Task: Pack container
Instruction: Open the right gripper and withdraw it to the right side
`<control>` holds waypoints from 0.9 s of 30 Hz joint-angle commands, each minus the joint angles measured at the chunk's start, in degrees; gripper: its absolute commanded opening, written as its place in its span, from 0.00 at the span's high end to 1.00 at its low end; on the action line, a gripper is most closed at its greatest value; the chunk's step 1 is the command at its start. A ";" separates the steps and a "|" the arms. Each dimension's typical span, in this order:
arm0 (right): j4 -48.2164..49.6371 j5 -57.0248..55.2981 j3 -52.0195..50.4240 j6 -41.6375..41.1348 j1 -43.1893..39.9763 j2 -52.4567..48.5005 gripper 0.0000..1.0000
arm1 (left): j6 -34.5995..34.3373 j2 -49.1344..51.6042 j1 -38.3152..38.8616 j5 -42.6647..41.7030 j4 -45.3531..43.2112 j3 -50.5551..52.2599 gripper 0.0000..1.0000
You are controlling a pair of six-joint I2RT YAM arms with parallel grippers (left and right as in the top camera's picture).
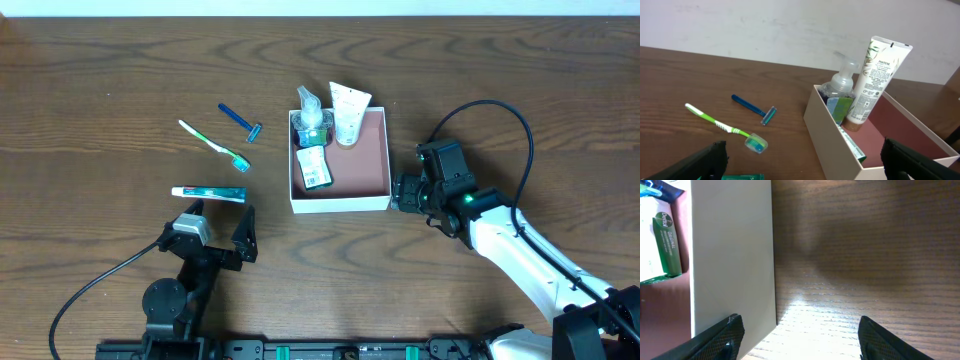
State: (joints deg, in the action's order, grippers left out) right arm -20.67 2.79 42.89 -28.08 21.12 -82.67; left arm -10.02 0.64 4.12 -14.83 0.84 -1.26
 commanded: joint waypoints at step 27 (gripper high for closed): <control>-8.94 -5.95 15.91 11.23 -33.62 1.53 0.01 | 0.85 -0.04 -0.35 -0.55 1.92 1.03 0.02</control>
State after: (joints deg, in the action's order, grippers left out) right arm -29.41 -2.48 58.02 -18.13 -11.57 -82.02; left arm -10.02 0.64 4.12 -14.83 0.84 -1.26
